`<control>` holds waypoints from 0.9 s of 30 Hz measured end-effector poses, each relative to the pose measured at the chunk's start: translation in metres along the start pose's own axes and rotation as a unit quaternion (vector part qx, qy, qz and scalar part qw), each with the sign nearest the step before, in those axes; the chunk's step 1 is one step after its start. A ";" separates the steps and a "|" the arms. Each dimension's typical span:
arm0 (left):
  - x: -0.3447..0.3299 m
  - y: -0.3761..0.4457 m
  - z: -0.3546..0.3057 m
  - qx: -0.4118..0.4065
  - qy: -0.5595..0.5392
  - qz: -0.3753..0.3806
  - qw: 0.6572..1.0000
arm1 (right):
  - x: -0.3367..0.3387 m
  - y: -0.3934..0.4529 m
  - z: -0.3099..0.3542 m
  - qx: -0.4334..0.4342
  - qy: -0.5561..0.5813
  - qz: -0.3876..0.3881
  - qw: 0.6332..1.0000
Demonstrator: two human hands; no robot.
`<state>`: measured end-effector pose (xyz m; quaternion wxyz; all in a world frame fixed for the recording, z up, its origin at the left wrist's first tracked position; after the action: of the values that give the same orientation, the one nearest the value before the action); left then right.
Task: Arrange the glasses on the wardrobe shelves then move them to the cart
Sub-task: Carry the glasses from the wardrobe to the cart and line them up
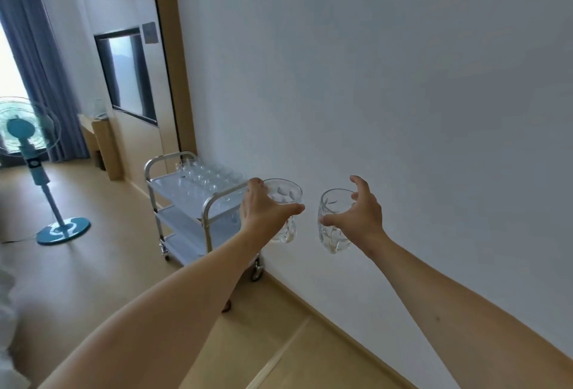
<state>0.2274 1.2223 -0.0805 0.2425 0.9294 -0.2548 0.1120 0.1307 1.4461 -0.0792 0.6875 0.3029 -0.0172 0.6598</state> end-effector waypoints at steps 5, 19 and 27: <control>0.039 0.052 0.069 0.034 0.030 -0.049 0.998 | -0.112 0.010 0.018 0.021 0.015 0.071 0.997; 0.088 0.249 0.209 0.112 0.089 -0.145 0.979 | -0.399 0.096 0.073 0.084 0.054 0.197 0.975; 0.117 0.316 0.270 0.130 0.103 -0.183 0.969 | -0.513 0.106 0.100 0.094 0.051 0.251 0.962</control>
<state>0.1826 0.7987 -0.1486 0.1606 0.9672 -0.0372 0.1931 0.0045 0.9364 -0.1730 0.4680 0.3174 0.0044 0.8248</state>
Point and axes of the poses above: each hand's wrist, its own y-axis towards the middle knuckle, its own x-axis out of the back of the hand, z = x × y, the point moved 10 cm from there along y, towards the middle knuckle, and after that the axes turned 12 degrees about -z, right-handed, at the moved point
